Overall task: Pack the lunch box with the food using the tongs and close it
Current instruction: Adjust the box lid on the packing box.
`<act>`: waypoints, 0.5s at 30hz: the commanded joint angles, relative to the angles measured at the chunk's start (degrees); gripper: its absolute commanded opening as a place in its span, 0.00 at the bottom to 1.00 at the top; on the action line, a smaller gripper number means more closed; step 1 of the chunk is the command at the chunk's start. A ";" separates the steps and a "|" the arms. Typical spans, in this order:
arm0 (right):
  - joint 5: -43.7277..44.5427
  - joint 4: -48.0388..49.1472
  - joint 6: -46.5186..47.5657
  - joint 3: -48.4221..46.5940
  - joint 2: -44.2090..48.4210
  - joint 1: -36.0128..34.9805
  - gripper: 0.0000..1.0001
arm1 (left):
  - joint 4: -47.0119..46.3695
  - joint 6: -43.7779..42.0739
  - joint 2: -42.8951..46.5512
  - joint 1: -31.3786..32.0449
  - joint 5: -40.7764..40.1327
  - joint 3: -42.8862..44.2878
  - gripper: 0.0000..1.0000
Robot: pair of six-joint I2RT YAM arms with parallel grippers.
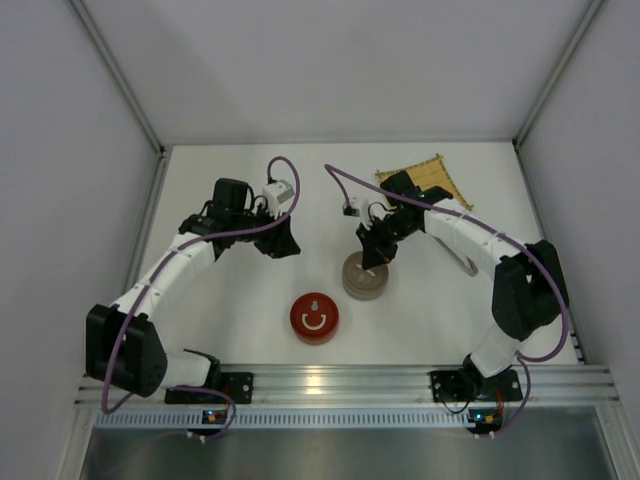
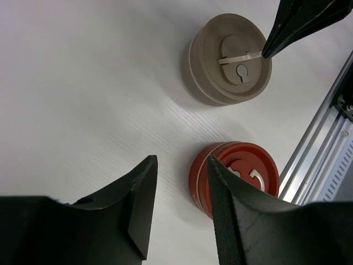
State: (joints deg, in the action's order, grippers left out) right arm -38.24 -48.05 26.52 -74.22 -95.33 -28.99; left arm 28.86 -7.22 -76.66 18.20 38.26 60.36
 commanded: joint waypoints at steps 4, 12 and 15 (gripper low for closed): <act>-2.71 -4.06 4.94 -2.25 0.85 -2.29 0.00 | 0.41 -0.51 -1.03 -0.35 0.59 1.52 0.47; 3.60 -1.70 4.42 -0.32 -0.55 -4.41 0.00 | 0.32 -0.33 -0.95 -0.35 0.85 1.52 0.47; 7.47 0.59 3.71 -0.32 -1.52 -4.32 0.00 | 0.32 0.01 -1.21 -0.44 1.02 1.52 0.47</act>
State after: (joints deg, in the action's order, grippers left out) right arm -34.41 -50.13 29.76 -74.26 -95.55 -32.53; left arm 29.19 -7.22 -77.58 18.04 38.26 60.34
